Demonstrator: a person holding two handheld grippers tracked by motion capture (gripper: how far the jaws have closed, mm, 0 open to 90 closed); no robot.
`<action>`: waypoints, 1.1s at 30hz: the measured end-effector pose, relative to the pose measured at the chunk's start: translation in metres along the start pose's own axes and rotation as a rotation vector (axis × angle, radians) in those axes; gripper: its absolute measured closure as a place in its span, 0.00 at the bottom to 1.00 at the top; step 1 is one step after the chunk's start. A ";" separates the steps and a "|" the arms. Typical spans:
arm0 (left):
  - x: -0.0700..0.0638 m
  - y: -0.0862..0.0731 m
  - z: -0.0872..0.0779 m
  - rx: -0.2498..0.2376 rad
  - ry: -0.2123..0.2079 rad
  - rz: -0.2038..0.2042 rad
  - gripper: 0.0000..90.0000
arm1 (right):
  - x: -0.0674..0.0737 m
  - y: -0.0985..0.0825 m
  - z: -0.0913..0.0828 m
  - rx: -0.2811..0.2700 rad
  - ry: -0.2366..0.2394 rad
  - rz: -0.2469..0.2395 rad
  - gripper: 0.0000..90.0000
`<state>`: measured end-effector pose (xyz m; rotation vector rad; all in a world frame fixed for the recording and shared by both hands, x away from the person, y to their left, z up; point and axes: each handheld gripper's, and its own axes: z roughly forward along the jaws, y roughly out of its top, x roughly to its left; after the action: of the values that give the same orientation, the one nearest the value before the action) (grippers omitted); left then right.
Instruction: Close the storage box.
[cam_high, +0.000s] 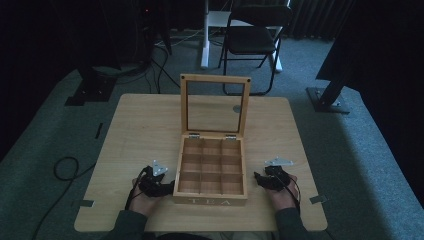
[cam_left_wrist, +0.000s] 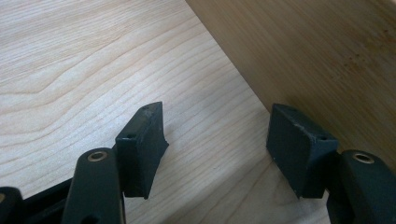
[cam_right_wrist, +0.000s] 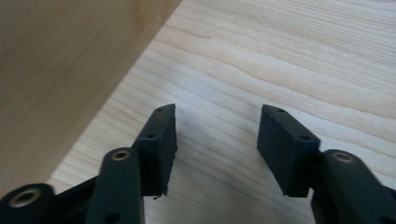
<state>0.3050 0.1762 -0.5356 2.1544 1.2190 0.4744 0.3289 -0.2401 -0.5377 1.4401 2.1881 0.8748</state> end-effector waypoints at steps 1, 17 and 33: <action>0.001 0.000 0.000 0.001 0.004 -0.001 0.45 | -0.001 0.001 0.000 -0.004 0.010 0.003 0.55; 0.028 0.040 -0.030 -0.096 0.041 -0.013 0.48 | -0.010 0.049 -0.019 -0.111 0.050 0.011 0.62; 0.044 0.089 -0.028 -0.166 -0.040 -0.030 0.47 | -0.011 0.088 -0.020 -0.180 0.095 0.022 0.65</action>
<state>0.3682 0.1887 -0.4556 1.9940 1.1464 0.4992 0.3809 -0.2311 -0.4635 1.3637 2.1017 1.1381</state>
